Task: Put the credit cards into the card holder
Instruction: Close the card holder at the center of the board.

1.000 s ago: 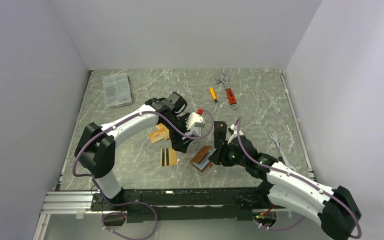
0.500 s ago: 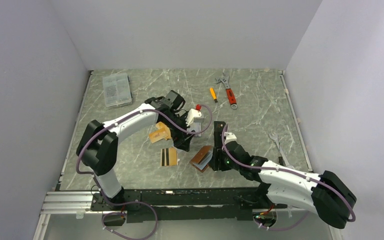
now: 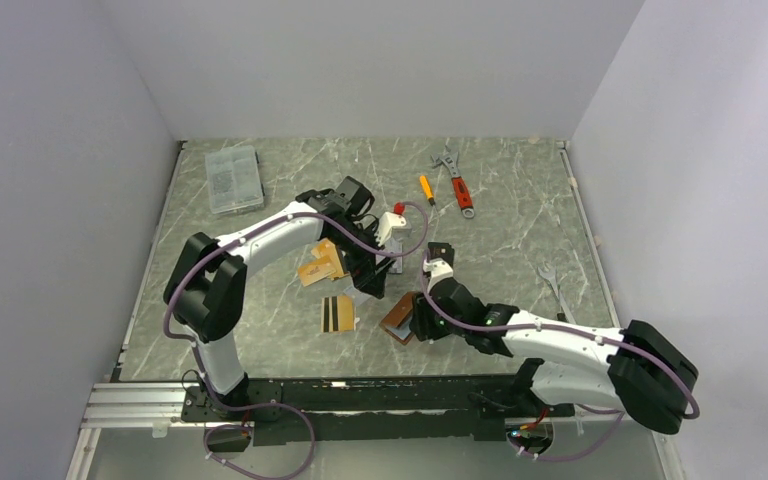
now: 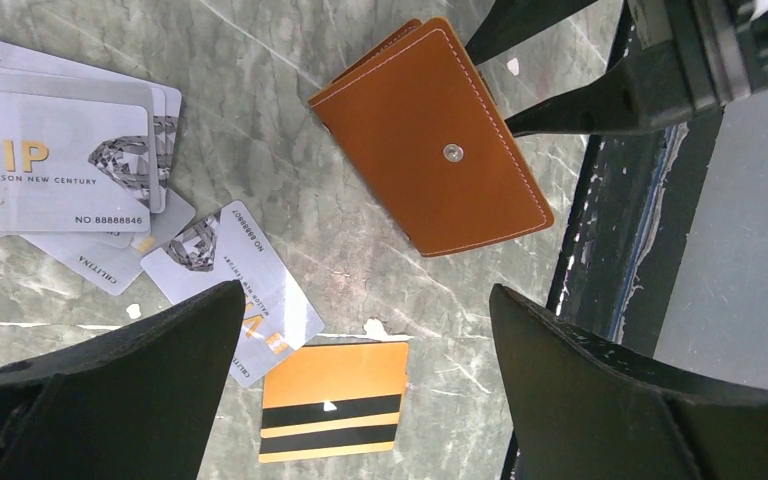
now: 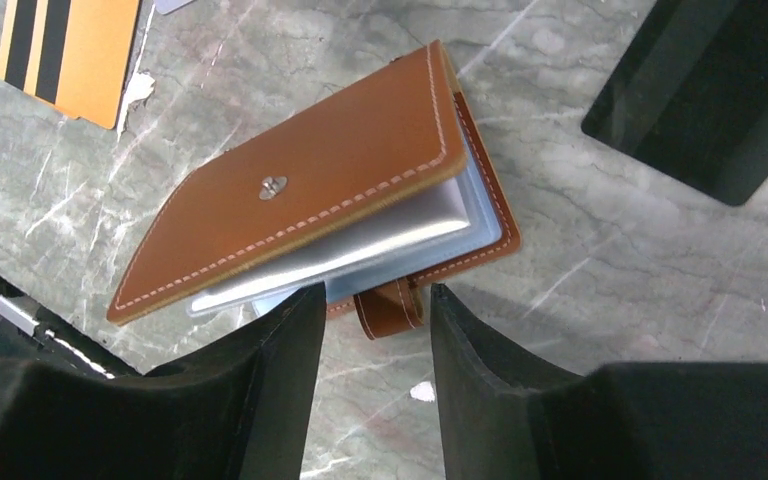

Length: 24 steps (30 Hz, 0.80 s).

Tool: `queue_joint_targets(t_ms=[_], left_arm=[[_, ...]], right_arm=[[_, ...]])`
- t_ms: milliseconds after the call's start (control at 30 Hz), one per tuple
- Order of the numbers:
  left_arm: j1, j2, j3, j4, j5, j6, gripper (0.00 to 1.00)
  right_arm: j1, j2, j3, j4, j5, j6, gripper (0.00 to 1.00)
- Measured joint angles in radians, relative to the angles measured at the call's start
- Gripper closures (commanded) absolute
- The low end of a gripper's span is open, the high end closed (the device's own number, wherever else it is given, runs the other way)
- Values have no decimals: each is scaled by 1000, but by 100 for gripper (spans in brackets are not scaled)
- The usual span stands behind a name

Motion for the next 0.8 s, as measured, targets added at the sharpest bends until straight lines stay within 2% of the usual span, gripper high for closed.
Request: queue_joint_targets(t_ms=[300, 433, 700, 800], left_arm=[[14, 2, 0, 0, 29, -22, 1], [19, 2, -1, 5, 34, -29, 2], [13, 11, -25, 54, 26, -78, 6], [-8, 30, -25, 69, 16, -92, 6]], right_arm=[[29, 99, 46, 11, 21, -17, 68], [43, 112, 54, 19, 39, -16, 76], [76, 96, 42, 35, 92, 2, 100], [87, 48, 2, 63, 93, 11, 100]])
